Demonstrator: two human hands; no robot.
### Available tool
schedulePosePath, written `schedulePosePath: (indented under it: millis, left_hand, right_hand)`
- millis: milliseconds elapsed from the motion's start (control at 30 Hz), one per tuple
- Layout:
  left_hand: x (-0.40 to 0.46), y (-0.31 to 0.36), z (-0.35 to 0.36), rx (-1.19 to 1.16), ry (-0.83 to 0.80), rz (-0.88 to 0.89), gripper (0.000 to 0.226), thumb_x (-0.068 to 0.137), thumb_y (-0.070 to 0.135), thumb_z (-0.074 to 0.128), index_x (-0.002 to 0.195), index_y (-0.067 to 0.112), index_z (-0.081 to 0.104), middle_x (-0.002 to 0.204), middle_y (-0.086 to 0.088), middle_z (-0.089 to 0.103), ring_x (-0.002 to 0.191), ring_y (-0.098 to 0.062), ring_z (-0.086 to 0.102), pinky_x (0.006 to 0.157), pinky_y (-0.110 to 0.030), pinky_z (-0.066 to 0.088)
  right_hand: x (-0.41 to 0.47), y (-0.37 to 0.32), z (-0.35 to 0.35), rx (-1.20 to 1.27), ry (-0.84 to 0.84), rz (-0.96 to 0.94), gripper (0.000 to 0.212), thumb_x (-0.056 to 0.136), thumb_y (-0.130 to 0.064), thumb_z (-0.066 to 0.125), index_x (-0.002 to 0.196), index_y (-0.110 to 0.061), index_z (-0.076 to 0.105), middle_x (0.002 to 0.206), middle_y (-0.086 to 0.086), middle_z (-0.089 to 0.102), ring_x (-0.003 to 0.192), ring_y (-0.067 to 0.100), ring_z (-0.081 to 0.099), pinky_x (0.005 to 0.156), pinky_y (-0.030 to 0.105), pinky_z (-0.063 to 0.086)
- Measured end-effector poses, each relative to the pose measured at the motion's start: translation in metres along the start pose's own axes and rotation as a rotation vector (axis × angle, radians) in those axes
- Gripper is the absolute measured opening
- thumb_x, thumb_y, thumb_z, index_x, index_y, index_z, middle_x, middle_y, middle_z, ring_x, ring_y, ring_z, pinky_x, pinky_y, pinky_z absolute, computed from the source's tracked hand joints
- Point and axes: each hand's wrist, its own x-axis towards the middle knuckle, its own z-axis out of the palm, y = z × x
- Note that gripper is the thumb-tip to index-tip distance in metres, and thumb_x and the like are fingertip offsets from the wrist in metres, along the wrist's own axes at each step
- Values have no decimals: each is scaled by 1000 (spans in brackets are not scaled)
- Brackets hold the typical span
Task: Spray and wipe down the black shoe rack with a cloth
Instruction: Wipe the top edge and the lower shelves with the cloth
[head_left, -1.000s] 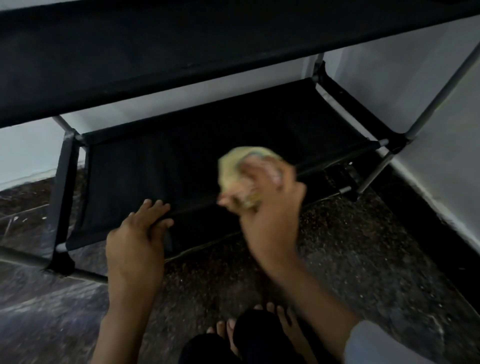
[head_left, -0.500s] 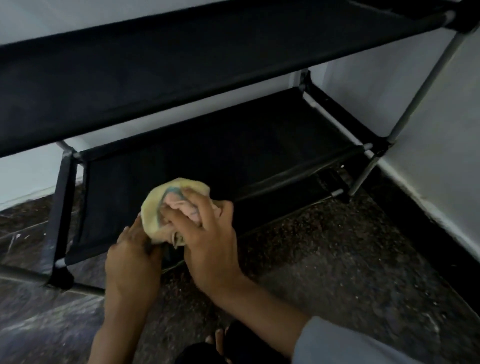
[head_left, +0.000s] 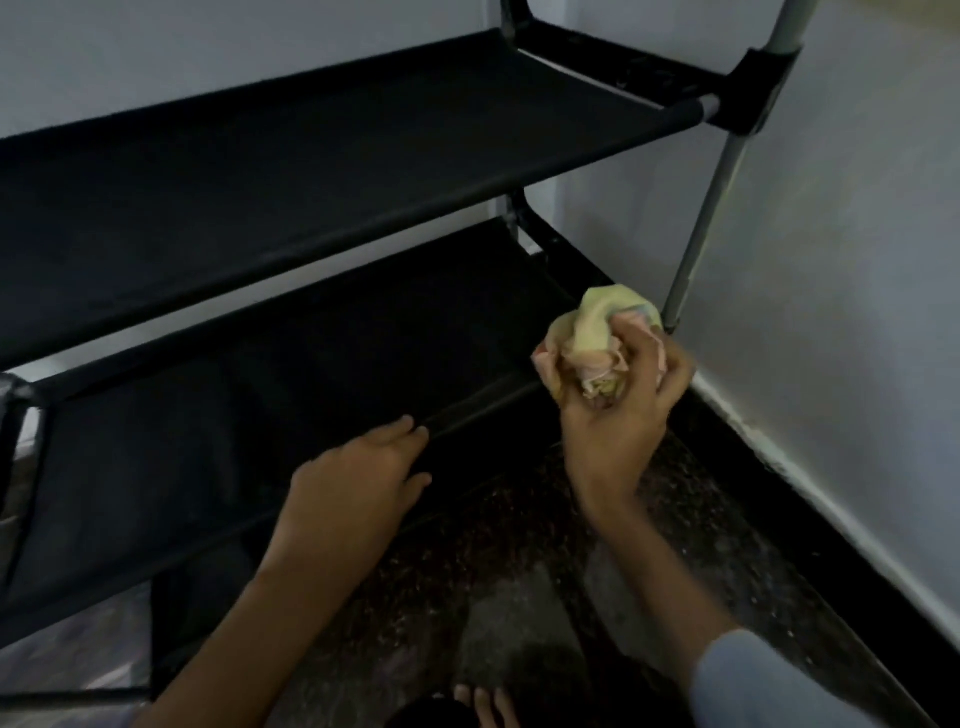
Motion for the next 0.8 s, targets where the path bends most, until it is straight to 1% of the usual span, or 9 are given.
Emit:
schedulePosePath:
  millis: [67, 133, 267, 367, 433, 533, 667, 733, 800]
  left_hand:
    - [8, 2, 8, 67, 38, 67, 25, 86, 20, 66, 111, 23, 67, 115, 1, 68, 86, -24, 69, 64, -41, 57]
    - [9, 4, 9, 97, 48, 29, 13, 81, 17, 71, 91, 25, 69, 86, 1, 71, 66, -26, 68, 50, -36, 53]
    - [4, 10, 12, 50, 151, -109, 12, 93, 35, 48, 100, 39, 57, 97, 12, 64, 82, -20, 64, 61, -30, 45]
    - [3, 11, 11, 4, 166, -123, 20, 90, 29, 56, 108, 35, 64, 99, 5, 69, 78, -25, 67, 60, -32, 48]
    - [3, 9, 13, -18, 169, -90, 22, 81, 15, 70, 103, 21, 70, 87, -2, 72, 63, -26, 67, 51, -31, 46]
    - [4, 7, 17, -6, 159, -31, 26, 78, 7, 73, 103, 15, 72, 84, -3, 72, 60, -26, 67, 49, -30, 46]
    - [5, 6, 15, -42, 146, -85, 20, 88, 15, 59, 103, 23, 70, 92, -3, 71, 75, -31, 67, 59, -35, 47]
    - [4, 3, 12, -112, 143, -147, 24, 89, 15, 51, 101, 25, 69, 94, -6, 71, 82, -34, 65, 62, -33, 42]
    - [2, 1, 10, -187, 157, -173, 28, 88, 13, 57, 108, 29, 69, 98, -6, 72, 89, -33, 65, 65, -32, 37]
  right_hand:
    - [-24, -6, 11, 62, 67, 63, 60, 69, -9, 85, 122, -16, 57, 126, 0, 37, 116, 22, 52, 93, 38, 50]
    - [-60, -18, 22, 70, 32, 86, 54, 76, -3, 76, 123, -19, 55, 125, -7, 34, 115, 22, 52, 92, 42, 50]
    - [-104, -33, 23, 76, -164, -45, 41, 79, -15, 60, 116, -30, 53, 129, -7, 33, 118, 15, 44, 94, 30, 46]
    - [-64, -5, 7, 34, -171, -133, 44, 80, -9, 60, 121, -24, 54, 129, -2, 37, 118, 22, 48, 97, 37, 46]
    - [-25, 17, -3, 4, -73, -68, 51, 79, -8, 70, 125, -21, 52, 128, -2, 37, 120, 24, 49, 97, 43, 46]
    - [-2, 19, -12, 42, -75, 41, 67, 70, -19, 84, 129, -22, 52, 130, -1, 38, 120, 19, 51, 96, 37, 49]
    - [-73, -27, 2, 179, -325, 59, 62, 72, -14, 82, 124, -29, 51, 122, -14, 41, 115, 11, 53, 91, 38, 51]
    - [-101, -47, 7, 277, -441, 87, 60, 74, -12, 80, 124, -33, 52, 125, -16, 39, 118, 4, 51, 93, 29, 50]
    - [-95, -48, 3, 381, -438, 127, 57, 71, -20, 84, 118, -34, 56, 124, -10, 42, 112, 2, 54, 89, 20, 49]
